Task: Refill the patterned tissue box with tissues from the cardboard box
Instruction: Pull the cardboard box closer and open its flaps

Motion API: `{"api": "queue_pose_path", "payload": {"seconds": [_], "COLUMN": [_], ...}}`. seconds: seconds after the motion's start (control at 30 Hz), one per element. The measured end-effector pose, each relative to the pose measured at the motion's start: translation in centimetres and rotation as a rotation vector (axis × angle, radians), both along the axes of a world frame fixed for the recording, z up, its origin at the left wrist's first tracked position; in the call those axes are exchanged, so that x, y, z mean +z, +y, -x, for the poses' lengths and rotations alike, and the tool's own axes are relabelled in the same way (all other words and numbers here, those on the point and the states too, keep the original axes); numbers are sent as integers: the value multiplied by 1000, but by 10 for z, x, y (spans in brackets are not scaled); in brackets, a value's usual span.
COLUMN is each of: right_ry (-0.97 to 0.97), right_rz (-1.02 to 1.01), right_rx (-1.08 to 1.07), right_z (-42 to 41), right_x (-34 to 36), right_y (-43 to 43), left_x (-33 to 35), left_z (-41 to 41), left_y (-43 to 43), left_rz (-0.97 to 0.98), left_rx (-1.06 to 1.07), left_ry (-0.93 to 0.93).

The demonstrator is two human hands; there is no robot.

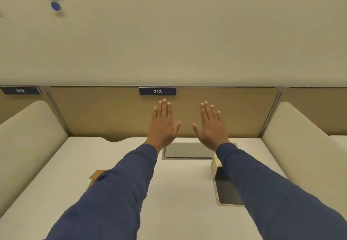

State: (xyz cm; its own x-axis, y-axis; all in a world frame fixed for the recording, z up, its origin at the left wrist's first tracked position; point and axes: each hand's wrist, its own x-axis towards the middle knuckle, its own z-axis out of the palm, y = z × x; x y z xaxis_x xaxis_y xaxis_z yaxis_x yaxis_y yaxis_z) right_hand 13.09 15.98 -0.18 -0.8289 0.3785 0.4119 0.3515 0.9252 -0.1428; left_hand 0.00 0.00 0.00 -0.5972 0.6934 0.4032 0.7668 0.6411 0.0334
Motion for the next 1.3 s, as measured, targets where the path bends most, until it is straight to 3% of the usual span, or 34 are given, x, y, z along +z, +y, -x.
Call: {"api": "queue_pose_path", "payload": {"seconds": [0.53, 0.7, 0.8, 0.9, 1.03, 1.3], "right_ry": [-528, -674, -778, -860, -911, -973], "right_rz": [276, 378, 422, 461, 488, 555], "right_rx": [-5, -4, -20, -30, -40, -83], "right_z": [-132, -168, -188, -203, -214, -217], "right_x": [-183, -218, -238, -253, -267, -281], "right_y": [-73, -107, -121, -128, -135, -149], "left_x": [-188, -218, -226, -247, -255, -287], "left_z": [-100, -148, -176, -192, -202, -195], "left_y": [-106, -141, -162, -181, -192, -207], "left_rz": [332, 381, 524, 591, 697, 726], "left_rx": [37, 25, -32, -30, -1, 6], "left_ry": [-328, -402, -508, -475, -567, -735]}}
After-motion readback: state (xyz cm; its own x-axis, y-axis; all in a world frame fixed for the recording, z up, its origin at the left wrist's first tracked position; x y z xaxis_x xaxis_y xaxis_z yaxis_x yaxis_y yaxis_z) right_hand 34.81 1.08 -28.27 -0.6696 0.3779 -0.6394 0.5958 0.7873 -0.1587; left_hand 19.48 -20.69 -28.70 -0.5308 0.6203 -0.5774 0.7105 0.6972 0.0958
